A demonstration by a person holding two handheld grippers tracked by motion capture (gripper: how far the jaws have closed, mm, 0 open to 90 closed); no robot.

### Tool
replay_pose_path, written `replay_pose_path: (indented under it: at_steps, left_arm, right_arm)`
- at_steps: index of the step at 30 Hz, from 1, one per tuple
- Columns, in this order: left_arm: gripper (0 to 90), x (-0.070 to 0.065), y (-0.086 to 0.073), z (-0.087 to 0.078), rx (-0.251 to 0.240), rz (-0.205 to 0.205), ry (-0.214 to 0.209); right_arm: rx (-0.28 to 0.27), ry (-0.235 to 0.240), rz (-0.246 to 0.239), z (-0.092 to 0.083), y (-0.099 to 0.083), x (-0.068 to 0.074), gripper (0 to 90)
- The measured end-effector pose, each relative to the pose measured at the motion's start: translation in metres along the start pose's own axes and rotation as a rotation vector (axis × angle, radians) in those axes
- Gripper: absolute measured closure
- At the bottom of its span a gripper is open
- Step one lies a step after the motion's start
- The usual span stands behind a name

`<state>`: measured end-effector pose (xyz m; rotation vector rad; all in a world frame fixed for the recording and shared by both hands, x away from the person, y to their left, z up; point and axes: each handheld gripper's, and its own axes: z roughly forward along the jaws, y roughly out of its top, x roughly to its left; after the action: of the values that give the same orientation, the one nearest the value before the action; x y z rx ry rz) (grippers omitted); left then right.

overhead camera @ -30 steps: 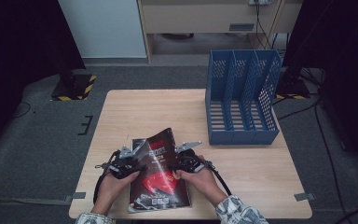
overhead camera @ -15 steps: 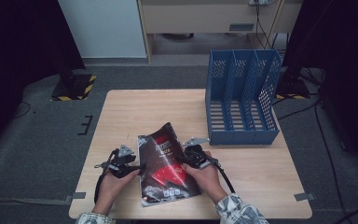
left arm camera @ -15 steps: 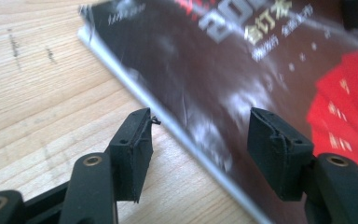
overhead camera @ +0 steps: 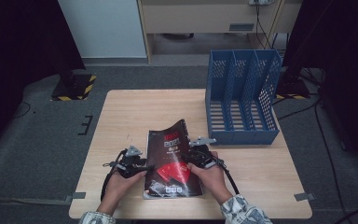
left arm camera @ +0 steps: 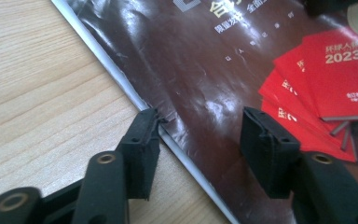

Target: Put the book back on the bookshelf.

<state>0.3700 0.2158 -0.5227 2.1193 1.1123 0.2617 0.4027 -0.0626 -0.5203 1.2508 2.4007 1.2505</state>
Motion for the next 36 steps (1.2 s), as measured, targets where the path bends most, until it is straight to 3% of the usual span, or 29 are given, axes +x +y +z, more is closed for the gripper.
replay_pose_path:
  at_steps: [7,20,23,27,32,36]
  left_arm:
    - [54.5,-0.001,0.0,0.001,-0.004,0.02,0.022]
    - [56.1,0.0,0.001,0.002,-0.01,0.033,0.026]
    - [56.2,0.0,0.001,0.002,-0.011,0.031,0.026]
    - [55.9,0.0,0.001,0.002,-0.011,0.03,0.026]
    - [55.0,0.0,0.001,0.002,-0.012,0.021,0.021]
    - [49.3,0.0,0.001,0.002,-0.008,0.014,0.019]
  right_arm:
    - [0.041,0.091,0.007,0.001,-0.002,-0.007,61.5]
    - [0.14,0.209,-0.05,0.011,0.003,-0.007,48.4]
    - [0.162,0.195,-0.069,0.013,0.006,-0.002,51.5]
    - [0.158,0.16,-0.051,0.012,0.005,-0.004,68.2]
    - [0.112,0.163,0.005,0.011,0.003,-0.006,79.5]
    - [0.08,0.158,0.004,0.009,0.004,-0.004,83.0]
